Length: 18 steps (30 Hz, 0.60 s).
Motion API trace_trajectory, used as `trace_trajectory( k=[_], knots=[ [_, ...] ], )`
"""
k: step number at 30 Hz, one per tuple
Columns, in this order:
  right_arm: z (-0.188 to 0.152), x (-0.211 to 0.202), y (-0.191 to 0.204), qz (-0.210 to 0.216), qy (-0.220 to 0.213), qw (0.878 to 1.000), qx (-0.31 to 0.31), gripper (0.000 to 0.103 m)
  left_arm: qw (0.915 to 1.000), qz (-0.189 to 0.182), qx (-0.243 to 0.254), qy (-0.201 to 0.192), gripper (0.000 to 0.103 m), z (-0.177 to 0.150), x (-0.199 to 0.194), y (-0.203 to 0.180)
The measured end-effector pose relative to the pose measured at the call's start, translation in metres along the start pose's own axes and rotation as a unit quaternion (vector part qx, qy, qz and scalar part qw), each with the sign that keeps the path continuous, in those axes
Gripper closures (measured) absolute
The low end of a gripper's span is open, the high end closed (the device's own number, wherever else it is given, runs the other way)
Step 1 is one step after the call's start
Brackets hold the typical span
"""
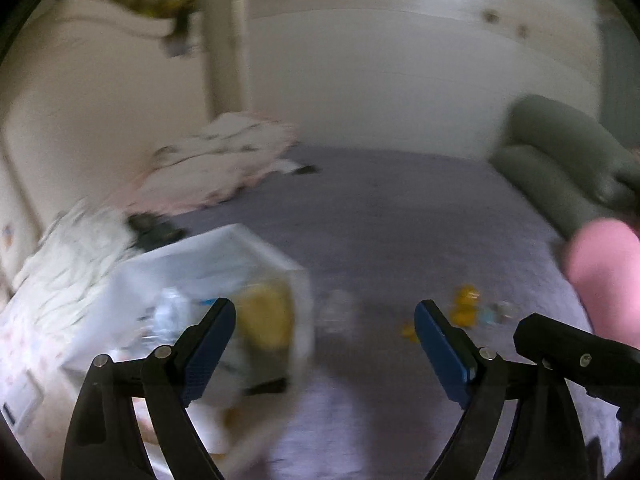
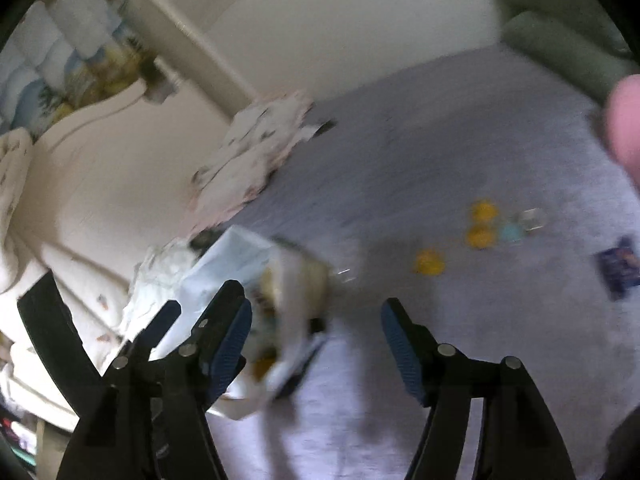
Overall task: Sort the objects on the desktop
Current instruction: 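Move both open grippers back over the remaining items on the bed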
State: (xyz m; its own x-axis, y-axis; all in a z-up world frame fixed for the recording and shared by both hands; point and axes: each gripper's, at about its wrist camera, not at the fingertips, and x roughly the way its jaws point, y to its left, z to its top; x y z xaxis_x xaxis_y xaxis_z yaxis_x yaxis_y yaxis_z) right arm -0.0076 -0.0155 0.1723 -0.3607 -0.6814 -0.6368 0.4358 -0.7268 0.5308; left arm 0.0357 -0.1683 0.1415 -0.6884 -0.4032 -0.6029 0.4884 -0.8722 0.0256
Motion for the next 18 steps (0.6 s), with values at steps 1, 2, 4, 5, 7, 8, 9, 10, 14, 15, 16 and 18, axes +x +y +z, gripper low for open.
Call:
trace_trajectory(
  k=[1, 2, 4, 5, 7, 8, 9, 10, 14, 15, 16, 18],
  knots=[
    [0.000, -0.007, -0.009, -0.009, -0.007, 1.000, 0.001, 0.035, 0.9998, -0.015, 0.011, 0.000, 0.011, -0.001, 0.002, -0.016],
    [0.001, -0.016, -0.021, -0.020, -0.015, 1.000, 0.005, 0.035, 0.9996, -0.022, 0.018, 0.001, 0.011, -0.001, 0.005, -0.027],
    [0.000, -0.027, -0.041, -0.033, -0.021, 0.999, 0.012, 0.034, 0.9986, -0.031, 0.043, 0.002, 0.011, -0.004, 0.010, -0.051],
    [-0.002, -0.031, -0.054, -0.043, -0.024, 0.999, 0.018, 0.031, 0.9976, -0.033, 0.061, -0.002, 0.011, -0.006, 0.012, -0.064],
    [-0.010, -0.037, -0.074, -0.056, -0.041, 0.997, 0.033, 0.029, 0.9950, -0.030, 0.094, -0.010, 0.011, -0.011, 0.018, -0.085],
    [-0.015, -0.038, -0.086, -0.058, -0.052, 0.996, 0.043, 0.029, 0.9934, -0.024, 0.112, -0.010, 0.011, -0.014, 0.023, -0.096],
    [-0.020, -0.037, -0.097, -0.060, -0.056, 0.995, 0.057, 0.029, 0.9921, -0.019, 0.124, -0.008, 0.011, -0.017, 0.027, -0.104],
    [-0.023, -0.034, -0.108, -0.065, -0.050, 0.994, 0.073, 0.029, 0.9905, -0.018, 0.136, -0.004, 0.011, -0.021, 0.032, -0.112],
    [-0.021, -0.028, -0.138, -0.113, -0.017, 0.989, 0.098, 0.029, 0.9864, -0.011, 0.164, 0.002, 0.011, -0.032, 0.047, -0.144],
    [-0.022, -0.029, -0.142, -0.125, -0.018, 0.987, 0.098, 0.029, 0.9855, -0.009, 0.170, 0.000, 0.011, -0.034, 0.048, -0.150],
    [-0.022, -0.030, -0.145, -0.136, -0.018, 0.986, 0.098, 0.029, 0.9846, -0.007, 0.175, 0.000, 0.011, -0.037, 0.049, -0.154],
    [-0.022, -0.029, -0.150, -0.150, -0.009, 0.983, 0.101, 0.029, 0.9837, -0.006, 0.180, 0.001, 0.012, -0.042, 0.049, -0.160]
  ],
)
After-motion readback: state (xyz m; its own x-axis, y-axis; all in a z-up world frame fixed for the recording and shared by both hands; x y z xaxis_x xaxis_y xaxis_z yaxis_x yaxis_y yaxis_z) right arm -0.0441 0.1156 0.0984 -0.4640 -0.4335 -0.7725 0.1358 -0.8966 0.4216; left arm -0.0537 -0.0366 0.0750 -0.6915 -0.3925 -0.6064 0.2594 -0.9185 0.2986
